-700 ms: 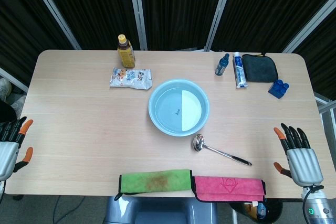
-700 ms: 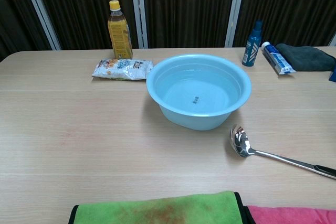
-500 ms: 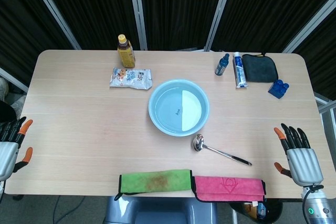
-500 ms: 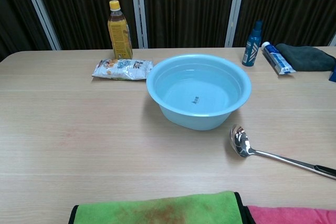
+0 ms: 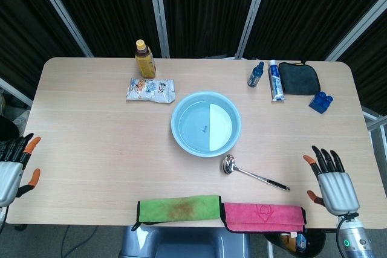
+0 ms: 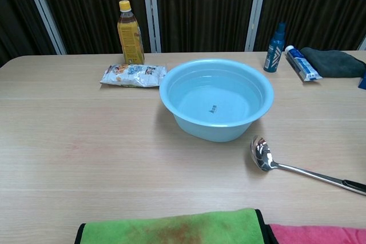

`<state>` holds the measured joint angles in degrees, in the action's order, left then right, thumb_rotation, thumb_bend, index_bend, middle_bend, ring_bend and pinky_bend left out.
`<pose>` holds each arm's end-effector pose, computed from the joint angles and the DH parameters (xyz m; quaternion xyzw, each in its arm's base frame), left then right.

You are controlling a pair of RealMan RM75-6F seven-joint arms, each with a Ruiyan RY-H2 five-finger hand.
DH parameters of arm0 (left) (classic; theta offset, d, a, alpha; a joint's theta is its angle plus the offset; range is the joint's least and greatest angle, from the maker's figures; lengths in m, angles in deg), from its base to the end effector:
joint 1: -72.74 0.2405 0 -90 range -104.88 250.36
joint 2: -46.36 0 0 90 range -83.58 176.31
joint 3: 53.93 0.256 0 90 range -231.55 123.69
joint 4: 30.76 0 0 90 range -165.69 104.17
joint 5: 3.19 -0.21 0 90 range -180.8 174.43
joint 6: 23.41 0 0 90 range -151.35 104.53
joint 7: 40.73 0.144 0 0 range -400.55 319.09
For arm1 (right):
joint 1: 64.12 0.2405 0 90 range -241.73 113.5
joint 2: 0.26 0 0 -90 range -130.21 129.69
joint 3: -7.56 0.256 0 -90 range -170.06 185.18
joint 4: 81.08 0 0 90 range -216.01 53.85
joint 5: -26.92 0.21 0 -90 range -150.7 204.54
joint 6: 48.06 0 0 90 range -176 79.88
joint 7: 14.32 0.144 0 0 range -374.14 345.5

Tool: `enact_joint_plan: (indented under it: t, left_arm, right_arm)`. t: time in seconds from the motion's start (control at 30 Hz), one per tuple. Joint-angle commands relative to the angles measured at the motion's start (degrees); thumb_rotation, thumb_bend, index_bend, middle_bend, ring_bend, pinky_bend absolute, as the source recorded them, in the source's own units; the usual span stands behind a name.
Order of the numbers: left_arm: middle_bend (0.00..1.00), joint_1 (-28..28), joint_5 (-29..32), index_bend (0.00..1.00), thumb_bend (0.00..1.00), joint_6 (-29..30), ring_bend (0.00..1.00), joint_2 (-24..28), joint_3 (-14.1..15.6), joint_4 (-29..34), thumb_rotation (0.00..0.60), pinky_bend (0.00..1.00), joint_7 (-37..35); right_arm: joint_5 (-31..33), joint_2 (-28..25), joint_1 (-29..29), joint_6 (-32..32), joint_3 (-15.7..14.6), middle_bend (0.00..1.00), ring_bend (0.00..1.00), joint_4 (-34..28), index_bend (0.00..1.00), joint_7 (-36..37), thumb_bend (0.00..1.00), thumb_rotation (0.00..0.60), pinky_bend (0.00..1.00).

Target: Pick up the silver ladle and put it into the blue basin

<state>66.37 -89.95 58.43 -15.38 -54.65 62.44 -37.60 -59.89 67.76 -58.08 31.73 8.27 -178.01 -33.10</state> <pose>-0.3114 0.1809 0.1580 -0.6357 -0.3779 -0.3471 0.5767 -0.2886 -0.1757 0.1126 0.6698 -0.3524 0.3100 0.5754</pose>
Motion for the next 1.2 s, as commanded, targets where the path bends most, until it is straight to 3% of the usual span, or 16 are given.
enact_joint_plan:
  t: [0.03,0.2,0.5,0.7,1.2]
  left_arm:
    - [0.0,-0.5,-0.1,0.06,0.48,-0.8,0.0,0.6,0.1,0.3,0.6,0.0,-1.3]
    - [0.0,-1.1,-0.5,0.06,0.48,-1.4,0.0,1.2,0.0,-0.5,0.6,0.0,-4.6]
    - [0.0,-1.5,-0.2,0.06,0.49,-2.0,0.0,2.2,-0.2,-1.2,0.6,0.0,-8.3]
    - [0.0,-1.6,0.7,0.06,0.49,-2.3,0.0,2.7,-0.5,-1.9,0.6,0.0,-9.9]
    - [0.0,-2.0,0.9,0.07,0.49,-2.8,0.0,2.8,-0.6,-2.5,0.6,0.0,-11.1]
  right_arm:
    - [2.8,1.1,1.0,-3.5,-0.5,0.0,0.0,-3.4,0.27,-4.8,0.14,0.6,0.0]
    - [8.3,4.2,2.3,-6.7,0.3,0.0,0.0,-5.5,0.34,-11.4,0.17,0.6,0.0]
    - [16.9,9.9,6.0,-11.6,2.2,0.0,0.0,-3.9,0.4,-17.5,0.23,0.6,0.0]
    - [21.3,12.6,8.6,-14.0,3.6,0.0,0.0,-2.1,0.4,-18.7,0.23,0.6,0.0]
    - [26.0,17.6,13.1,-18.1,3.6,0.0,0.0,4.0,0.4,-18.8,0.23,0.6,0.0]
